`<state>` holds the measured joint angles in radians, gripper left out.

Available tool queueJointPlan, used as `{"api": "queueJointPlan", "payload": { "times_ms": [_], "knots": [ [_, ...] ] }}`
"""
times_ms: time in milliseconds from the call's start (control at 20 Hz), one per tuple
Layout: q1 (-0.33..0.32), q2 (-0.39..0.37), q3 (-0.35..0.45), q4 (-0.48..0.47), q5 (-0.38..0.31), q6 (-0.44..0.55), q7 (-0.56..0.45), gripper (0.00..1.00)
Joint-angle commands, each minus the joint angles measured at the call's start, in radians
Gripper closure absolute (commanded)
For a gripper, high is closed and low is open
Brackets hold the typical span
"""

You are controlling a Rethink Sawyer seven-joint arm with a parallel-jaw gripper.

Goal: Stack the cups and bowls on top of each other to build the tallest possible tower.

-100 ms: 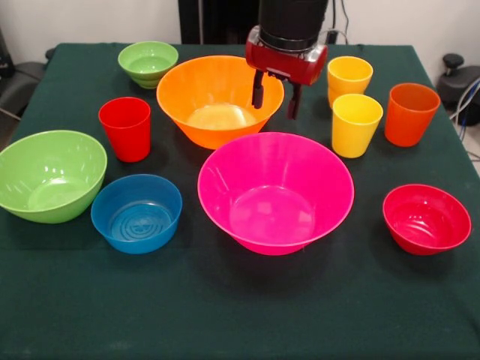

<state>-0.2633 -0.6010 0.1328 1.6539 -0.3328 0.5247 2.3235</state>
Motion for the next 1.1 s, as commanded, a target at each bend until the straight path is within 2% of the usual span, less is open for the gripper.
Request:
{"api": "queueJointPlan", "payload": {
  "times_ms": [50, 450, 850, 950, 1100],
  "knots": [
    [0.005, 0.048, 0.054, 0.025, -0.078, 0.069, -0.125, 0.0],
    [0.002, 0.042, 0.034, 0.015, -0.088, 0.083, -0.129, 0.0],
    [0.011, 0.11, 0.008, -0.011, -0.124, -0.057, -0.063, 0.0],
    [0.008, 0.138, 0.006, -0.015, -0.129, -0.139, -0.025, 0.0],
    [0.006, 0.141, 0.005, -0.014, -0.126, -0.145, -0.007, 0.0]
  ]
}}
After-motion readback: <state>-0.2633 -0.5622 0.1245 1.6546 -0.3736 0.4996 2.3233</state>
